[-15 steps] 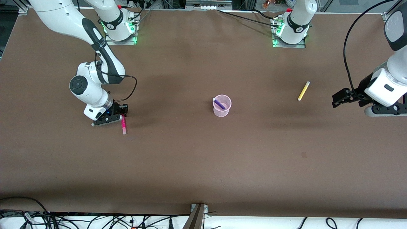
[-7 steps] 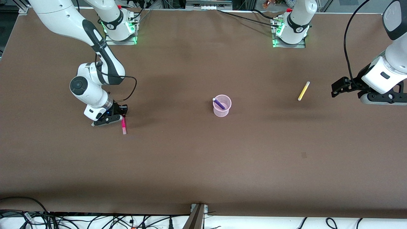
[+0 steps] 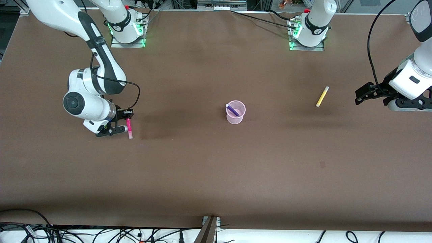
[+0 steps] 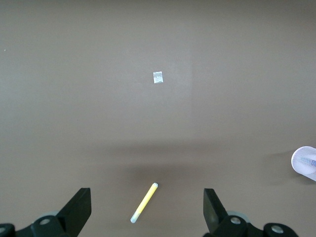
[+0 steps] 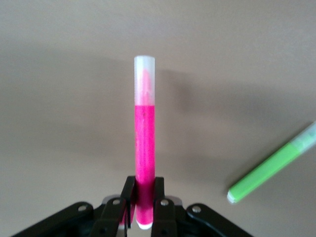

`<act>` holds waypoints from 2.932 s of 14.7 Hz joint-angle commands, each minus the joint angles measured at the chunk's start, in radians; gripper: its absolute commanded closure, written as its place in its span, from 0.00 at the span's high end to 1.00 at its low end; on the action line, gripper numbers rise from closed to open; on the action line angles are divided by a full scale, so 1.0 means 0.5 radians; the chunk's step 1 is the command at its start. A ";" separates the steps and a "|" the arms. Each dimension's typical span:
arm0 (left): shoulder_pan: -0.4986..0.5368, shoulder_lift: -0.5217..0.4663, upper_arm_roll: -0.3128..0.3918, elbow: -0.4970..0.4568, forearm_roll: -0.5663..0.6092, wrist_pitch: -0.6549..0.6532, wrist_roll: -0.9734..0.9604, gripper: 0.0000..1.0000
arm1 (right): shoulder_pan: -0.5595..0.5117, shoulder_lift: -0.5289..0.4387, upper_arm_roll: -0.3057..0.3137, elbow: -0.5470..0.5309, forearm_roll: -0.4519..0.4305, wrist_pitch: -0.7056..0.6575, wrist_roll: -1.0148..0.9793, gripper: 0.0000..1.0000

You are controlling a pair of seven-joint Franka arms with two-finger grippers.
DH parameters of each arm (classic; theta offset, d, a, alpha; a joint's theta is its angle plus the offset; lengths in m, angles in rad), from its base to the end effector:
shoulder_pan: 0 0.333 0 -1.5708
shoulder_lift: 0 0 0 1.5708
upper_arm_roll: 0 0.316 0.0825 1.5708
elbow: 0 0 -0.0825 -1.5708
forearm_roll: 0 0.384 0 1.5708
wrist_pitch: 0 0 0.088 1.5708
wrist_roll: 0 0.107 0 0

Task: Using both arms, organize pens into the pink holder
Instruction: 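Lift the pink marker upright and carry it toward the pink cup, then lower the pink marker into the cup and open the right gripper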

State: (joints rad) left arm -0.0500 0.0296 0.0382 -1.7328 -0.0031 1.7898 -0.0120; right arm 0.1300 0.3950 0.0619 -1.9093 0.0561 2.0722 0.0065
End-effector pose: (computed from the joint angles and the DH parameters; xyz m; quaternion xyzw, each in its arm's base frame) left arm 0.5753 -0.0073 0.5497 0.9999 0.0004 0.0137 0.0011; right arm 0.5881 0.1157 0.2733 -0.9899 -0.0747 0.1184 0.0234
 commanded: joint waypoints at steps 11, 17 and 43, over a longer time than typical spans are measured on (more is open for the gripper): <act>0.063 0.060 0.006 -0.044 -0.055 0.040 0.012 1.00 | 0.270 0.290 0.039 0.775 1.224 -0.586 1.421 0.00; 0.063 0.057 0.000 -0.047 -0.055 0.040 0.012 1.00 | 0.403 0.327 0.042 0.781 1.844 -0.567 1.895 0.00; 0.060 0.057 -0.015 -0.075 -0.055 0.004 0.012 1.00 | 1.084 0.606 0.039 0.818 2.790 0.455 2.126 0.00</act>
State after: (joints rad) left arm -0.0239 0.0642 0.0346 -1.7631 -0.0088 1.7995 -0.0136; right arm 0.6492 0.6873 0.0876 -1.5200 1.4168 2.2889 1.0739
